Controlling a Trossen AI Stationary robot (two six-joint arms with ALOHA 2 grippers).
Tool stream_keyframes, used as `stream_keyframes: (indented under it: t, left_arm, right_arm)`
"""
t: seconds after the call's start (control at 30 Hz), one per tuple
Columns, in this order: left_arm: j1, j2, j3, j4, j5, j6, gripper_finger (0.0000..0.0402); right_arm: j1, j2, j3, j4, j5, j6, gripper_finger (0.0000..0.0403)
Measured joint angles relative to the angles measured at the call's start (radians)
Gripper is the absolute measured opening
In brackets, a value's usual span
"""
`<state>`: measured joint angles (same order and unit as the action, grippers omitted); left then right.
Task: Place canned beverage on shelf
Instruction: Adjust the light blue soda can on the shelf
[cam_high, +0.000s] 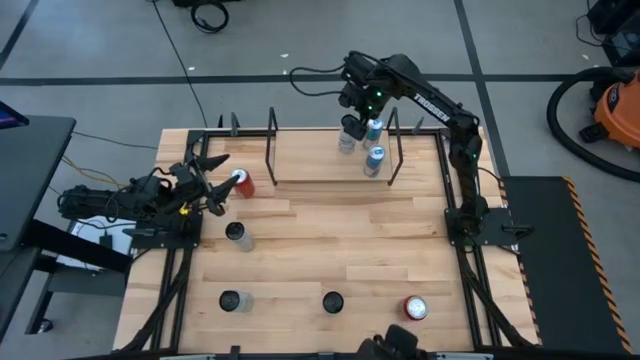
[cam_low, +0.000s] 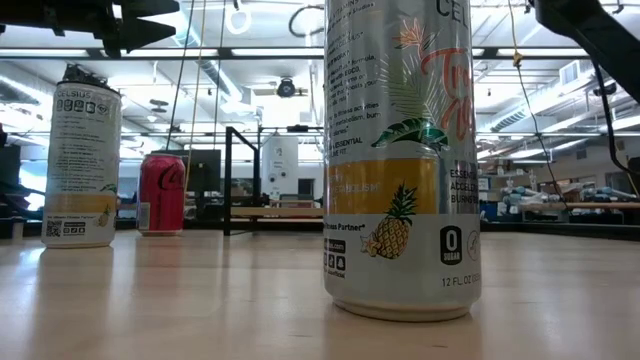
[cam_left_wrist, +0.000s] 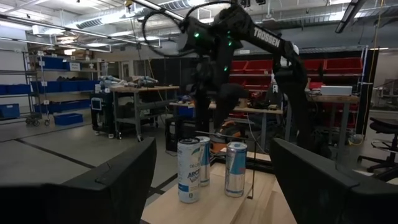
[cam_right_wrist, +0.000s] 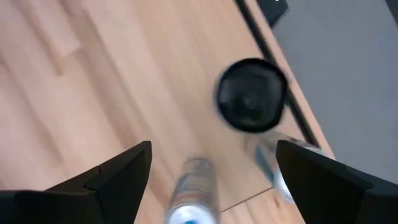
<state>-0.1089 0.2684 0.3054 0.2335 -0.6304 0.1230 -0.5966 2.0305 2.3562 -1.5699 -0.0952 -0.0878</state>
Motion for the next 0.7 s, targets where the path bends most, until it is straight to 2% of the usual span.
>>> stream_keyframes:
  t: [0.33, 0.47, 0.7]
  left_arm:
    - [0.0, 0.0, 0.0, -0.009, 0.0, -0.007, 0.0316]
    - [0.0, 0.0, 0.0, -0.028, 0.0, -0.007, 0.0316]
    - [0.0, 0.0, 0.0, -0.055, 0.0, -0.034, 0.0316]
  right_arm:
    - [0.104, -0.043, 0.0, -0.001, 0.0, 0.219, 0.035]
    - [0.17, -0.045, -0.008, 0.0, 0.065, 0.322, 0.0346]
    - [0.278, -0.044, -0.071, -0.002, 0.102, 0.341, 0.0345]
